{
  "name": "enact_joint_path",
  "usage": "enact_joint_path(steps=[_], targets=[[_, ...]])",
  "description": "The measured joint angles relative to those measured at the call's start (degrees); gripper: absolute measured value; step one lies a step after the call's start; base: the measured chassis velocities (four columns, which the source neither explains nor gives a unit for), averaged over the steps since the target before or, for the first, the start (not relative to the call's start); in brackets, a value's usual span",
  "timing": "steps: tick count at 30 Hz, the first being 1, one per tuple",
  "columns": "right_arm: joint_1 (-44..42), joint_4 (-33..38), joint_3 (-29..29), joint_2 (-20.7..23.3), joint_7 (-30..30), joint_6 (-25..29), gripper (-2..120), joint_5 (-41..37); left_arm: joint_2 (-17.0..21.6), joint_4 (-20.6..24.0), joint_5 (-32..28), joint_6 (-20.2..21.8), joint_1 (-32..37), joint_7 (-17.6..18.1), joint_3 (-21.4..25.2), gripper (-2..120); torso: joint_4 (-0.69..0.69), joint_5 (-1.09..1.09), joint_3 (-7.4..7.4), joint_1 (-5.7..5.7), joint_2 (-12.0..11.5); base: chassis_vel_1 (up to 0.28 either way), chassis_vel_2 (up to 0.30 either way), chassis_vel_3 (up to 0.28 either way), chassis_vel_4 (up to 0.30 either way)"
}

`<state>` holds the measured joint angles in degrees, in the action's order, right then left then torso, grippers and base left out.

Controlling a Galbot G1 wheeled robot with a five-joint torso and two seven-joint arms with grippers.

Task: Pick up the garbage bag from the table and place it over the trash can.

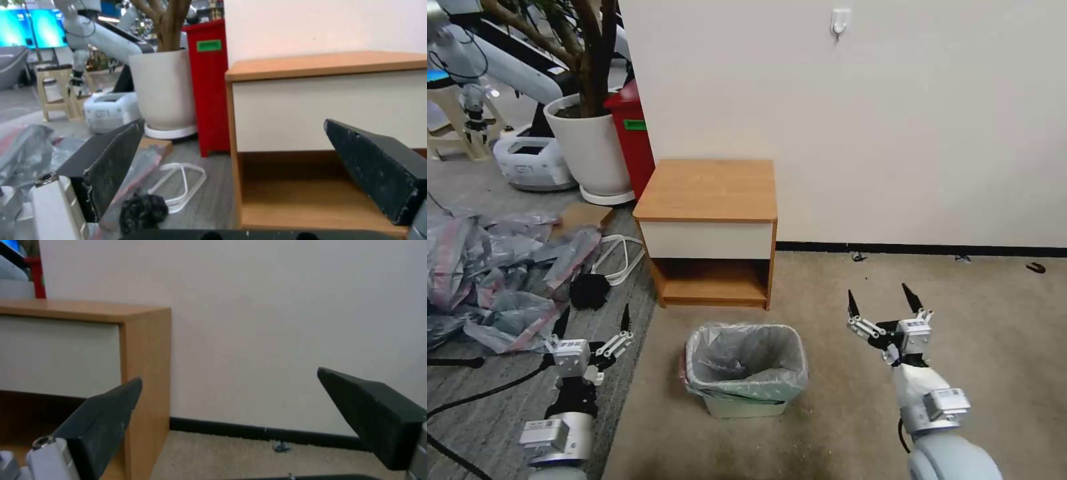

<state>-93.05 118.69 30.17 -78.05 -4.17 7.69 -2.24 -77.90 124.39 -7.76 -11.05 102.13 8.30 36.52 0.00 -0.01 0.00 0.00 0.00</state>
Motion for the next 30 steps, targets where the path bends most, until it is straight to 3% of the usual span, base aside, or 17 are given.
enact_joint_path(steps=[30], targets=[[1.01, -1.33, 1.58, -1.77, 0.27, 2.05, 100, -2.38, -2.15, -2.61, 0.74, -1.19, -1.65, -0.79, -2.01, 100, 0.0, 0.01, 0.0, 0.0, 0.0, 0.0, 0.0, 0.0, 0.0]])
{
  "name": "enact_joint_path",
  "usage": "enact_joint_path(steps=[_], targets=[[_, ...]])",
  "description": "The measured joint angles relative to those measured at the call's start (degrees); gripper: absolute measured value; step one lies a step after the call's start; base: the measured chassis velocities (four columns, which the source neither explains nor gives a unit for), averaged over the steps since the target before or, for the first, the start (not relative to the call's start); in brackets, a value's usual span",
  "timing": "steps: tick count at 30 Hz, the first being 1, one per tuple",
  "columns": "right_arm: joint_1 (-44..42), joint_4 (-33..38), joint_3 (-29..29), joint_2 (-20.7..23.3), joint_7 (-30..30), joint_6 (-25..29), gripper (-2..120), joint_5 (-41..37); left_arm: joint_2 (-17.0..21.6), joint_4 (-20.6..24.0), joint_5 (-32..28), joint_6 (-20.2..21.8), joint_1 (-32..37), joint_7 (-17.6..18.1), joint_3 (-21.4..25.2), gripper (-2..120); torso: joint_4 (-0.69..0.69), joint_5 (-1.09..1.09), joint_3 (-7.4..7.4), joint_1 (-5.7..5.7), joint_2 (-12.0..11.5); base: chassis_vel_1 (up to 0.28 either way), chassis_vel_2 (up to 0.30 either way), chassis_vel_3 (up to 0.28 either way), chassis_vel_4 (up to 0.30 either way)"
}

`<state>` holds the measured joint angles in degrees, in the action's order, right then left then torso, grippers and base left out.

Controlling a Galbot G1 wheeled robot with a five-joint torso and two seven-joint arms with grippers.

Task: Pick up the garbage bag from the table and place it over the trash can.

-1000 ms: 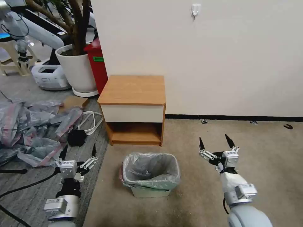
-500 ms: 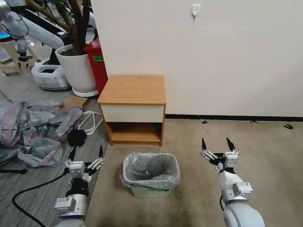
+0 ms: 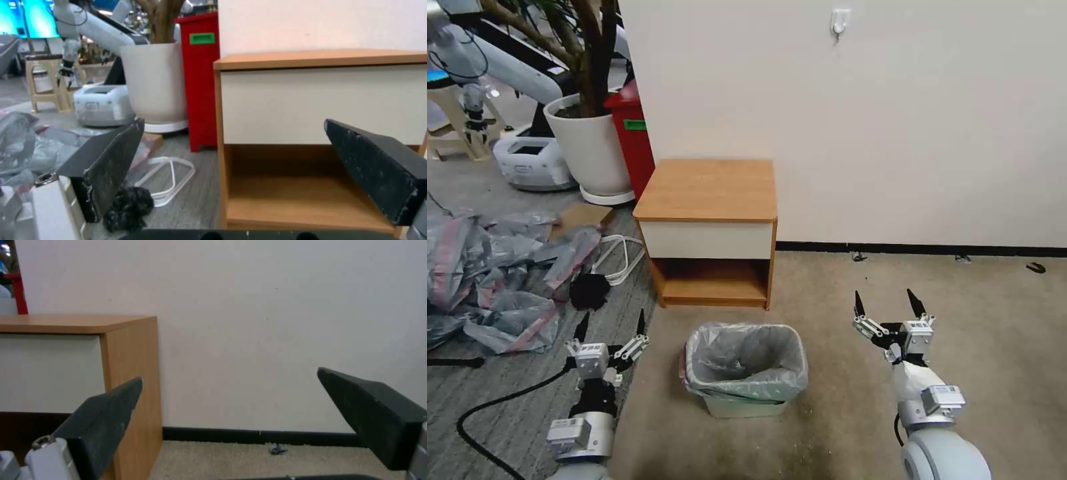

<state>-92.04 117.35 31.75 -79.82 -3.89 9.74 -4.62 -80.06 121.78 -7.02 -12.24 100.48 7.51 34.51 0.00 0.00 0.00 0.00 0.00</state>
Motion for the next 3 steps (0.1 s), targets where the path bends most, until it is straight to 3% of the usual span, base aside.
enact_joint_path(steps=[3], targets=[[0.0, 0.02, 0.01, 0.01, 0.01, 0.0, 100, -0.01, 0.0, 0.0, 0.0, 0.0, 0.01, 0.01, 0.0, 100, 0.0, 0.0, 0.0, 0.0, 0.0, 0.0, 0.0, 0.0, 0.0]])
